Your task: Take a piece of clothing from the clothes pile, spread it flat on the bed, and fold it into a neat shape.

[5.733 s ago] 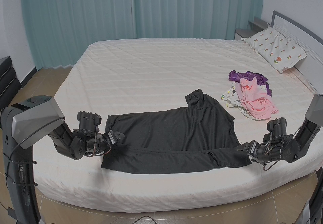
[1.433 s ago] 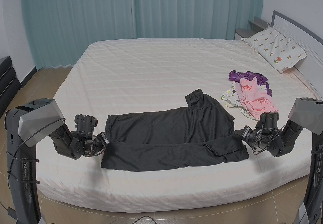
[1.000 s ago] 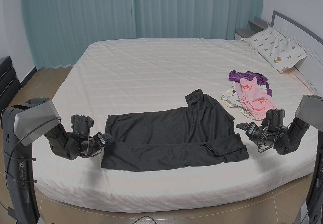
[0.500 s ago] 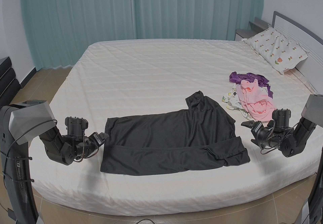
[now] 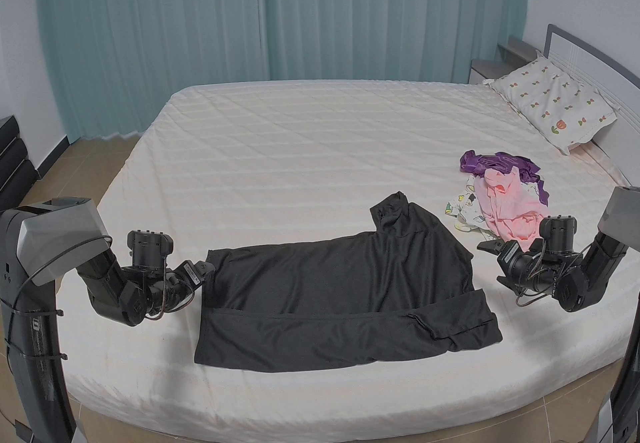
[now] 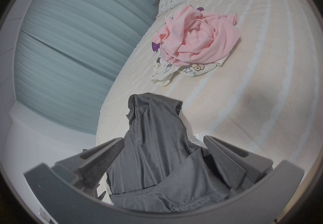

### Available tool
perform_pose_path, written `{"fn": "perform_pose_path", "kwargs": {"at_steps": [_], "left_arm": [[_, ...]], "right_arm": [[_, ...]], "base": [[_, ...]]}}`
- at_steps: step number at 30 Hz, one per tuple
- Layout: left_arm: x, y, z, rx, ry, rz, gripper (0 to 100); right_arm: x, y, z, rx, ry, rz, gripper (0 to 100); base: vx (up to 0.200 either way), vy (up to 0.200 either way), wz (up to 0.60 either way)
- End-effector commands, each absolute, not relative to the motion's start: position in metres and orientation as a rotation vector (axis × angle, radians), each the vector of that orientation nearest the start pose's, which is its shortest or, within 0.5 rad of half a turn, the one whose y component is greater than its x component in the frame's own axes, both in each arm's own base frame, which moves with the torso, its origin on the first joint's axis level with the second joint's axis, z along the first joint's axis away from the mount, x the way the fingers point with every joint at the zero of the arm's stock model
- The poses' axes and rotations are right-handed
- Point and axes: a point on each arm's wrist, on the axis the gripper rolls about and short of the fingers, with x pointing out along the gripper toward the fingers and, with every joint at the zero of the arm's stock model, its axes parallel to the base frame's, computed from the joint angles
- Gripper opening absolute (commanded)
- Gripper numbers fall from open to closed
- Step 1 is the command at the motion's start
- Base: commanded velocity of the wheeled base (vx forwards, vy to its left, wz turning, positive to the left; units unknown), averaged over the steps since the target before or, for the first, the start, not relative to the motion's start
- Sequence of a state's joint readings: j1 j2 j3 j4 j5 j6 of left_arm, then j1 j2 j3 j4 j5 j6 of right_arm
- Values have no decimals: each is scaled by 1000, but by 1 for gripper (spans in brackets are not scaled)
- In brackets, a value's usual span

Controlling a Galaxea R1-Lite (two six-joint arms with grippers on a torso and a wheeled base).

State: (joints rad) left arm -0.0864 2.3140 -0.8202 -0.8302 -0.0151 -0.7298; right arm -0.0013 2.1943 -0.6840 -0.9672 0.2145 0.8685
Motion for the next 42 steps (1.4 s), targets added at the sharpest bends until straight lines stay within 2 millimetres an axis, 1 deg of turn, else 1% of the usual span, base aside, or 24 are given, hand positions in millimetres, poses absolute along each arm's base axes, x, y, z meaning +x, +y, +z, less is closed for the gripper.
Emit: {"fn": "perform_pose_path", "kwargs": {"at_steps": [1, 11, 24, 25, 29, 41, 42], "left_arm": [[371, -32, -10, -679, 667, 148, 100], [371, -34, -10, -679, 667, 144, 100], [373, -33, -8, -677, 651, 149, 100], [373, -34, -6, -676, 644, 147, 100], [373, -34, -5, -678, 637, 144, 100], [377, -33, -6, -687, 626, 148, 100], [378, -33, -5, -687, 624, 147, 100]], "right_arm": [[348, 5, 21, 901, 601, -40, 100], [348, 7, 20, 896, 606, -36, 100], [347, 7, 19, 896, 609, -36, 100], [347, 7, 19, 896, 609, -36, 100], [347, 10, 19, 892, 614, -33, 100], [344, 11, 17, 889, 626, -33, 100], [343, 13, 17, 886, 633, -30, 100]], "base": [[0, -200, 0], [0, -200, 0], [0, 0, 0], [0, 0, 0], [0, 0, 0], [200, 0, 0], [0, 0, 0]]}}
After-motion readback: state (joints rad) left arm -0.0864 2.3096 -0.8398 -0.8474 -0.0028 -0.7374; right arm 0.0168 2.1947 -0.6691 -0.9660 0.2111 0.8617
